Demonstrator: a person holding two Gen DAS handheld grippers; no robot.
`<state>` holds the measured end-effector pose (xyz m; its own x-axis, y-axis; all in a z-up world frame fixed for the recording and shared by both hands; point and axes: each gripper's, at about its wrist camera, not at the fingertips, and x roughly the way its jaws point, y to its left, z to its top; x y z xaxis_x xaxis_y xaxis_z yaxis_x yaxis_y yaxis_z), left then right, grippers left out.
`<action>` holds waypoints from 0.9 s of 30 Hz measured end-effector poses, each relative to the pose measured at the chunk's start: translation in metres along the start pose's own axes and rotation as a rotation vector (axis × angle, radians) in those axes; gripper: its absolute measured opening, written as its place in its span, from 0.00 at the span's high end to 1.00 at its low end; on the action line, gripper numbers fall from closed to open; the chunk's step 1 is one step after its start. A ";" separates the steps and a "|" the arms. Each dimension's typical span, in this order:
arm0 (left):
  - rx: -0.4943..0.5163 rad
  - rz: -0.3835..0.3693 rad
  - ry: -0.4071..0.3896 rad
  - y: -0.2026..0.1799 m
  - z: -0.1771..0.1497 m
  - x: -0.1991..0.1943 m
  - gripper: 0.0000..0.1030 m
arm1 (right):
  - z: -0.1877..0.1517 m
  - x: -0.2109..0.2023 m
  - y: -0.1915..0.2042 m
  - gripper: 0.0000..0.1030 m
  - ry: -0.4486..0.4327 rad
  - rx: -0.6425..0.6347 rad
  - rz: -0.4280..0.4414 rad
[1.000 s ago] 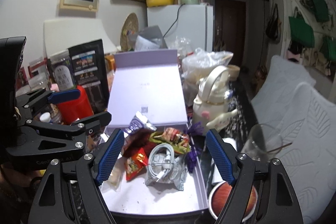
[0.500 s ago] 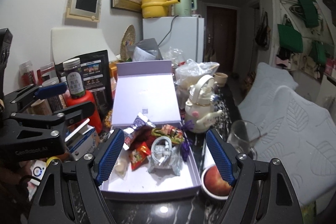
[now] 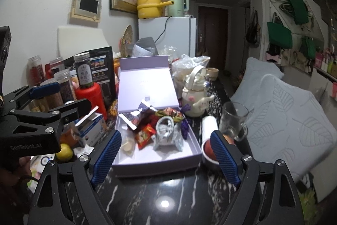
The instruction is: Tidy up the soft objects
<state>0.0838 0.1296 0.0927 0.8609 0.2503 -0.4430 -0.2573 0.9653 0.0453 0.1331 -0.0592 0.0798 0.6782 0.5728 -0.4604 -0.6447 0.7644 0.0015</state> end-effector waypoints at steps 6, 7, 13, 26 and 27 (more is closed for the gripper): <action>-0.007 -0.021 0.016 -0.003 -0.019 -0.014 0.04 | -0.019 -0.017 0.007 0.13 0.017 0.006 -0.026; -0.011 -0.027 0.021 -0.004 -0.023 -0.016 0.04 | -0.022 -0.019 0.008 0.13 0.019 0.007 -0.029; -0.027 -0.032 0.050 -0.006 -0.045 -0.023 0.04 | -0.038 -0.029 0.013 0.13 0.023 0.006 -0.050; -0.053 -0.022 0.111 -0.001 -0.078 -0.019 0.04 | -0.065 -0.026 0.022 0.13 0.058 0.011 -0.030; -0.057 -0.022 0.113 0.000 -0.078 -0.019 0.04 | -0.066 -0.025 0.023 0.13 0.059 0.012 -0.028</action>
<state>0.0331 0.1188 0.0308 0.8126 0.2160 -0.5414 -0.2661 0.9638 -0.0150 0.0784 -0.0756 0.0330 0.6735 0.5335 -0.5117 -0.6216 0.7833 -0.0015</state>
